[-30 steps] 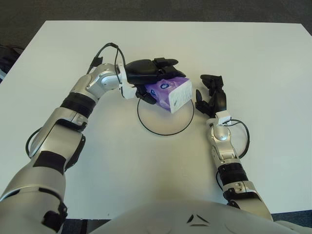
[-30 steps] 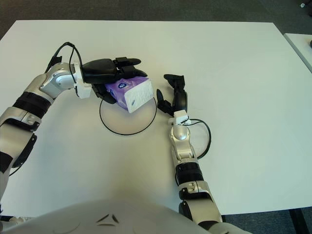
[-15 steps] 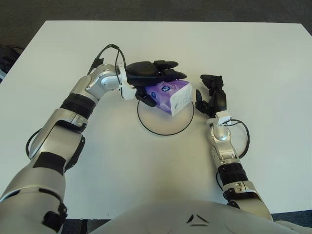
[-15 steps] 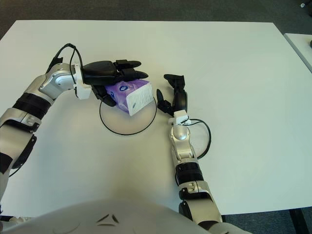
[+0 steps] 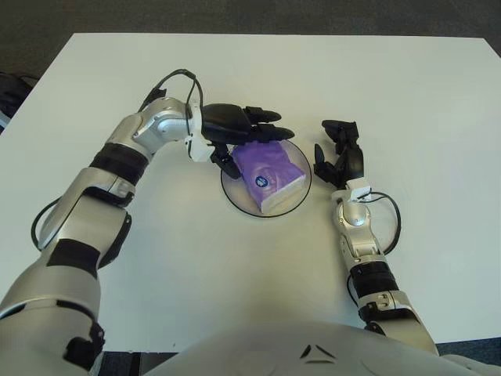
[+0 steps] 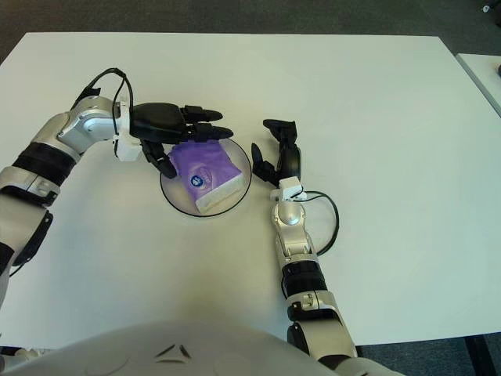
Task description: Put the tissue paper into the plate.
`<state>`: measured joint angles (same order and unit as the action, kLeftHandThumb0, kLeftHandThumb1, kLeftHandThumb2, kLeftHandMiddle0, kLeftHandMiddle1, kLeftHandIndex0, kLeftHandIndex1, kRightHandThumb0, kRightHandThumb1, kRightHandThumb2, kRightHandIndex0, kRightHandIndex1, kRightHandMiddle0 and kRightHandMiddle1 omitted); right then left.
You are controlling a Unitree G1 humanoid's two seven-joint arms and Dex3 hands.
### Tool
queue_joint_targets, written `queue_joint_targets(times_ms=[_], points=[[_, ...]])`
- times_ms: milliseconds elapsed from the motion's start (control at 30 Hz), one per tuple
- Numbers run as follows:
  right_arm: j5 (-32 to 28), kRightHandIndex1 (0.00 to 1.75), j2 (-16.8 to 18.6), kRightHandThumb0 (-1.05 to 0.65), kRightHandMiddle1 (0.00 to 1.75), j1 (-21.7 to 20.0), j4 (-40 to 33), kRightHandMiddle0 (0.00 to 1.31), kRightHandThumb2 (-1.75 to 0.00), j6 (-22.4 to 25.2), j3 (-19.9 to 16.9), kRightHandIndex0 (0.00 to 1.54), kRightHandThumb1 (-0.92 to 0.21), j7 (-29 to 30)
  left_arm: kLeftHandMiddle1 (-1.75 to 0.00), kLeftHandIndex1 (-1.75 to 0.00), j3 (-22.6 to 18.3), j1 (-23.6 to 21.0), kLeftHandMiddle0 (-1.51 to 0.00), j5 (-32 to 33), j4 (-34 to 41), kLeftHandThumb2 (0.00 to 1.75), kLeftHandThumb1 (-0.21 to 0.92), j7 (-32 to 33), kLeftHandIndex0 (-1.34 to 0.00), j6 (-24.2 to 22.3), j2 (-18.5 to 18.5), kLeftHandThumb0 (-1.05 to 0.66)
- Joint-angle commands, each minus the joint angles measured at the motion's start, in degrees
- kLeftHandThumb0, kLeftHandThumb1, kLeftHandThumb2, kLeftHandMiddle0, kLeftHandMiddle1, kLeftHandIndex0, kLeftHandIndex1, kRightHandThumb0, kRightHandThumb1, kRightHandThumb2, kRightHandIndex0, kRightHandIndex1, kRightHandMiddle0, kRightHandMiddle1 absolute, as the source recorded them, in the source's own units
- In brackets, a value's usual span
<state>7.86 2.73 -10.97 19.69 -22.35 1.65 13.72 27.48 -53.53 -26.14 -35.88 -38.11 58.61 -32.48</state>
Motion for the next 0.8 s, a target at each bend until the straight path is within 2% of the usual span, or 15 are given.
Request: queue_joint_targets(times_ms=[0,267,400,533,767], points=[[0.2,0.73,0.0,-0.62,1.26,7.0,7.7,0.05,-0.68,5.1,0.0,0.30,-0.80,-0.4,0.00,0.00,1.1,-2.7,0.00,-1.9,0.7,0.35,0.92,-1.2,0.00,1.5,-0.8,-1.05],[0.2,0.75,0.1,-0.63,1.25,7.2,7.2,0.04,-0.66,5.1,0.1,0.29,-0.81,-0.5,0.00,0.00,1.5,-5.1,0.00,-5.7,0.2,0.19,0.92,-0.1,0.00,3.4,-0.8,-1.05],[0.4,0.76,0.2,-0.62,1.25,7.2,7.1,0.04,-0.66,5.0,0.2,0.29,-0.80,-0.3,0.00,0.00,1.3,-5.3,0.00,-7.6,1.1,0.12,0.86,0.4,0.00,2.4,-0.9,-1.04],[0.5,0.77,0.2,-0.62,1.25,7.4,6.9,0.04,-0.66,5.1,0.2,0.29,-0.80,-0.1,0.00,0.00,1.1,-5.2,0.00,-9.3,1.7,0.08,0.80,1.7,0.00,2.4,-0.9,-0.97],[0.3,0.76,0.3,-0.63,1.26,7.5,7.0,0.04,-0.66,5.0,0.1,0.28,-0.81,-0.3,0.00,0.00,0.5,-5.1,0.00,-11.3,1.5,0.07,0.78,4.7,0.00,2.8,-0.9,-0.94]])
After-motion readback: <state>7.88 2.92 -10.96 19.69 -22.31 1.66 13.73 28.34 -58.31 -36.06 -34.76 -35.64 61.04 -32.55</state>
